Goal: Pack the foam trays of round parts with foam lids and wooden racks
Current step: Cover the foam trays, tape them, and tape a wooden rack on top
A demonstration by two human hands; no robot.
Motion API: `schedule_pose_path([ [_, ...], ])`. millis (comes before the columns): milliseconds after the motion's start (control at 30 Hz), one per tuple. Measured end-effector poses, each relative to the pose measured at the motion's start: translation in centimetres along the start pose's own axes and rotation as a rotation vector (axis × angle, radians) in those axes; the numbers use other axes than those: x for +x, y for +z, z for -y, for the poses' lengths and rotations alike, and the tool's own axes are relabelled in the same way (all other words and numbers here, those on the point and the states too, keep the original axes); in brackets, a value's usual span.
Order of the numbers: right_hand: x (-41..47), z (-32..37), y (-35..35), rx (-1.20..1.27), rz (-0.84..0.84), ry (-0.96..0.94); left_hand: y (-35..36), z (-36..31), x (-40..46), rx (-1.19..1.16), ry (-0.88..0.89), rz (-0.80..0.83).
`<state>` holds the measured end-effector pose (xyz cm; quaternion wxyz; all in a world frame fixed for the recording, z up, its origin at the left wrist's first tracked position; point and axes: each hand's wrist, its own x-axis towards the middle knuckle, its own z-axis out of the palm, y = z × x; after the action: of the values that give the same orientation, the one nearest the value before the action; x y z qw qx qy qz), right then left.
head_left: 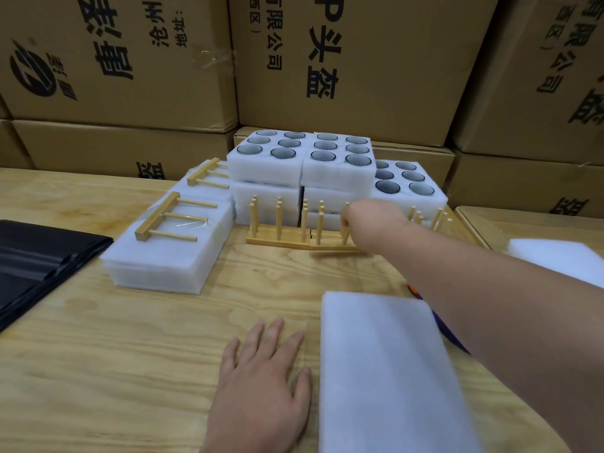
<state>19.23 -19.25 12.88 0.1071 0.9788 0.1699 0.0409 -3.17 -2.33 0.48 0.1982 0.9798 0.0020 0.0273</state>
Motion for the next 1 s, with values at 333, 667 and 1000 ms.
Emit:
schedule_pose_path([
  [333, -3.6, -2.4, -2.9, 0.099, -0.19, 0.006, 0.2, 0.1, -0.2, 0.005, 0.002, -0.014],
  [667, -10.8, -2.4, -6.6, 0.239, -0.32, -0.06, 0.2, 0.3, -0.6, 0.035, 0.006, -0.014],
  [1000, -17.8, -2.4, -5.8, 1.004, -0.19, 0.056, 0.3, 0.1, -0.9, 0.054, -0.002, -0.025],
])
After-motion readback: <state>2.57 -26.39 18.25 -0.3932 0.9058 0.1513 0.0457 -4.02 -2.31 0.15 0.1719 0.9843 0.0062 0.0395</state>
